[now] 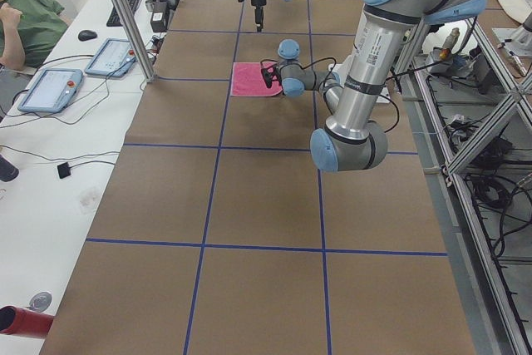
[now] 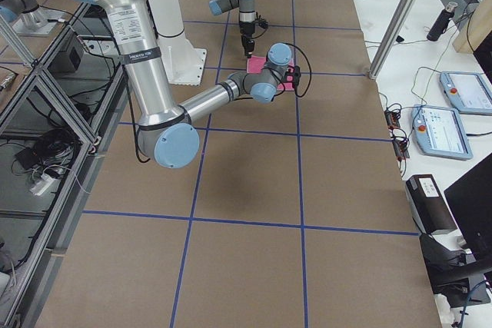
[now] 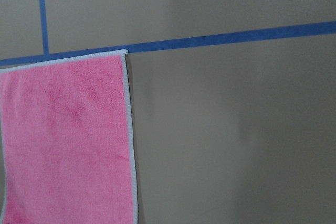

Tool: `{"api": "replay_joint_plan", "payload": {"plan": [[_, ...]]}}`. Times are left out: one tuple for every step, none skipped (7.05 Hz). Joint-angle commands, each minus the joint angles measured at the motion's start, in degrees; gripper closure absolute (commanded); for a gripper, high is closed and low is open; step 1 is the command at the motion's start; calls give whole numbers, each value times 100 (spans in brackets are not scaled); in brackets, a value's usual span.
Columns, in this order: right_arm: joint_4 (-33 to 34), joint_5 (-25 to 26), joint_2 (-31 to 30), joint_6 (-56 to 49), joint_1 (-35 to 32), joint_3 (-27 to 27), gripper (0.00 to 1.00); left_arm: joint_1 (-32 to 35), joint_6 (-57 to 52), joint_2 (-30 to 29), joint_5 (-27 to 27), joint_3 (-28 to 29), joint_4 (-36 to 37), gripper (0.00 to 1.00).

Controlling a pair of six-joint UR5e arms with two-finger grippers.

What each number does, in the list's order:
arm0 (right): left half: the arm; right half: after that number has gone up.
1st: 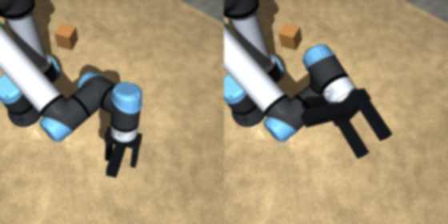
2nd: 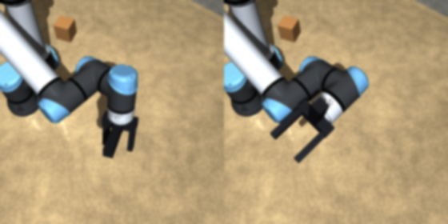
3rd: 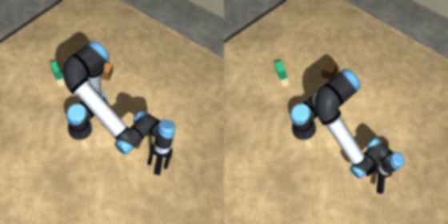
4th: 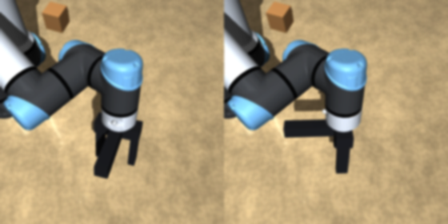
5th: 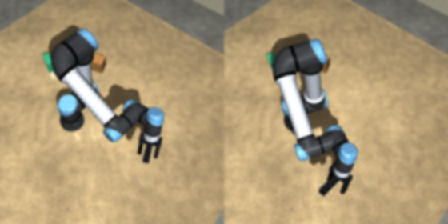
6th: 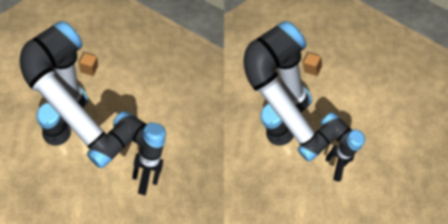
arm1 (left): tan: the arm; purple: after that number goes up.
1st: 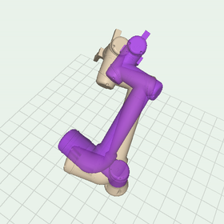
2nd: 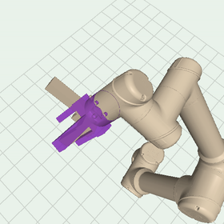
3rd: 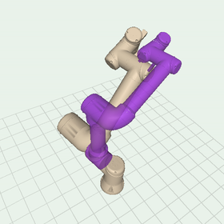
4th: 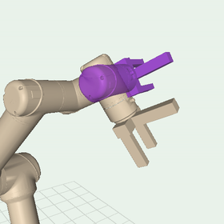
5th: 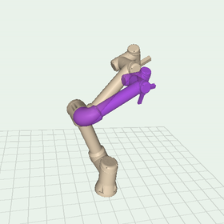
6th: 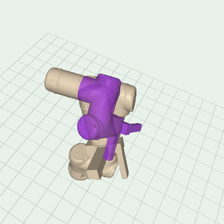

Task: Fold towel twice with both arms
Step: 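Move the left gripper to the towel's near corner while the right gripper approaches, then lower the right gripper to the towel's other near corner while the left holds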

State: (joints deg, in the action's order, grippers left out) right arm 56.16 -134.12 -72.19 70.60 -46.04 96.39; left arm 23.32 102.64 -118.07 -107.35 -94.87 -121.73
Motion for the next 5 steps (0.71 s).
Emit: {"api": "replay_joint_plan", "payload": {"plan": [[-9,0,-6,16,51,11,0,32,-7,3,12,21,0,56],[-9,0,3,24,103,11,0,41,2,-5,12,30,0,67],[-9,17,3,94,182,11,0,58,2,3,12,30,0,87],[-9,17,3,147,226,11,0,67,10,12,12,39,9,100],[-9,17,11,260,279,11,0,67,37,12,12,30,9,100]]}}
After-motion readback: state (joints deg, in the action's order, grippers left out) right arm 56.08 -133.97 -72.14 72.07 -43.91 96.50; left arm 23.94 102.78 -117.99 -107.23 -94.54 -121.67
